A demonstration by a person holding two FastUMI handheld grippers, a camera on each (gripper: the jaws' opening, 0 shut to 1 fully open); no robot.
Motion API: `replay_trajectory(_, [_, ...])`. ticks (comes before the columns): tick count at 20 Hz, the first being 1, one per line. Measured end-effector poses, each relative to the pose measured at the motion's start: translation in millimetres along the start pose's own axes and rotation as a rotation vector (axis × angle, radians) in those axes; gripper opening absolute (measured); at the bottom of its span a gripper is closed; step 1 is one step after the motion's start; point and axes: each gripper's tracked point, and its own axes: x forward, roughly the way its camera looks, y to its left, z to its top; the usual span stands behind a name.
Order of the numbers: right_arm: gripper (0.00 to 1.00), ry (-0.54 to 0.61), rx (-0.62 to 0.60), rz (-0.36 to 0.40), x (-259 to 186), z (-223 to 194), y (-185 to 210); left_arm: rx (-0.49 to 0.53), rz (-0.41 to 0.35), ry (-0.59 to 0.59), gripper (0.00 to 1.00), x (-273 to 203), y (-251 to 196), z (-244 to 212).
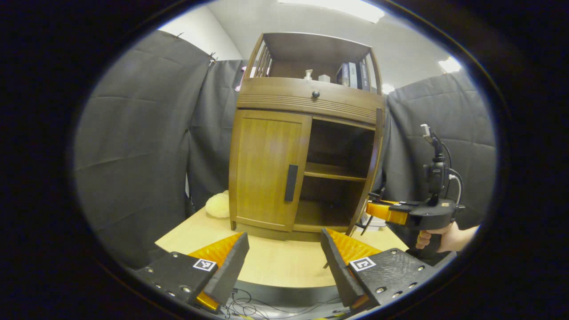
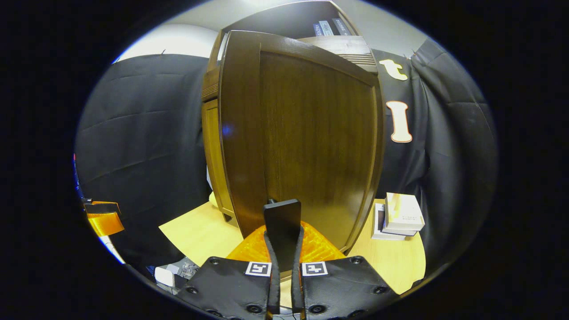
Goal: Open the right door of the double-door shoe cabinet with the right hand, and open the left door with the left hand.
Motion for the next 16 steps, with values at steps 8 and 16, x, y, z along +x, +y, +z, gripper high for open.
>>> replay_trajectory(8, [0.11, -0.044, 0.020, 0.067, -1, 3, 2, 0.011, 0.037, -0.012, 0.91, 8, 1, -8])
replay_trajectory(16, [0.11, -0.056, 0.045, 0.031, -3, 4, -10, 0.047, -0.026, -0.012, 0.91, 14, -10, -7])
